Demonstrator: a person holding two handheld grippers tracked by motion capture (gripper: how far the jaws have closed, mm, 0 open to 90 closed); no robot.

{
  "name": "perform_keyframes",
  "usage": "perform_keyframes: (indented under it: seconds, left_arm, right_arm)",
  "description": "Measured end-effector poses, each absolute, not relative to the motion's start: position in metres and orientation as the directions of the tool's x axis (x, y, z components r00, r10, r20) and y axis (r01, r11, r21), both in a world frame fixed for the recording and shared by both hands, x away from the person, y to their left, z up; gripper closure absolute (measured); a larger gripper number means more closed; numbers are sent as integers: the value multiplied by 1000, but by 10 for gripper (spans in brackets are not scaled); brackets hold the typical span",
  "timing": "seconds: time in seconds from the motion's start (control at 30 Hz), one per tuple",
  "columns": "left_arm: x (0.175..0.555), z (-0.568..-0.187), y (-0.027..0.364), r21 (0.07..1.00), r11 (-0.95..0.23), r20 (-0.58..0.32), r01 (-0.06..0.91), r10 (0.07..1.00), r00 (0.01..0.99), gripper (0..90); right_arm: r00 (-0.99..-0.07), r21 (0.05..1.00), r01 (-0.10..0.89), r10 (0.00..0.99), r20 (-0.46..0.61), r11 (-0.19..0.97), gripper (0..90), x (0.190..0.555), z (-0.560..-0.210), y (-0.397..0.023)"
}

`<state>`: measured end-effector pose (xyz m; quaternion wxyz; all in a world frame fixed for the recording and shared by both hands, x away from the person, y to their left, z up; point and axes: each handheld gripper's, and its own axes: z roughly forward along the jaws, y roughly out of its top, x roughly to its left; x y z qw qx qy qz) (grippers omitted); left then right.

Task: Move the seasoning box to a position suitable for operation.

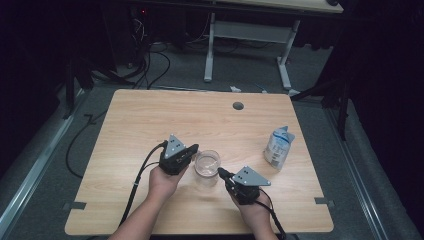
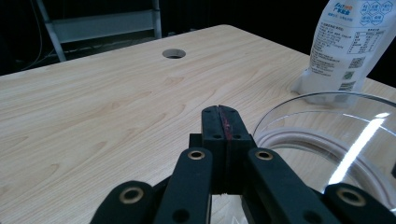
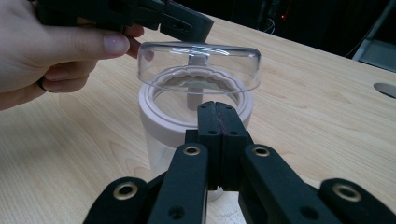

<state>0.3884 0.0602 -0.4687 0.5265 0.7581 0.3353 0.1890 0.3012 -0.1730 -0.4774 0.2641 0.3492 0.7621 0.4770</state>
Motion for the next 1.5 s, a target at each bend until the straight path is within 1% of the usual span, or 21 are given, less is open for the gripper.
perform_keyframes:
  seconds: [0.17, 0.2, 0.3, 0.53, 0.83, 1.23, 1.5]
  left_arm:
    - [385, -467, 64, 925, -221, -62, 308, 711, 700, 900]
    - [382, -468, 69, 927, -202, -81, 316, 715, 695, 900]
    - [378, -472, 76, 922, -198, -96, 332, 715, 692, 900]
    - [352, -488, 87, 916, -192, -125, 353, 699, 704, 900]
    - [332, -497, 78, 915, -189, -144, 355, 671, 728, 900]
    - [321, -493, 77, 923, -156, -175, 352, 645, 744, 900]
    - [320, -491, 75, 923, -153, -181, 353, 637, 749, 900]
  right_arm:
    - [-621, 914, 274, 781, -70, 300, 900, 302, -476, -171]
    - [-620, 914, 272, 782, -73, 301, 900, 302, -476, -171]
    - [-620, 914, 273, 781, -73, 302, 900, 302, -476, -171]
    - [-620, 912, 274, 781, -75, 305, 900, 301, -476, -170]
    - [-621, 913, 272, 780, -76, 305, 900, 300, -476, -170]
    - [-620, 914, 272, 781, -73, 301, 900, 299, -475, -171]
    - [-623, 914, 267, 779, -77, 304, 900, 298, -474, -171]
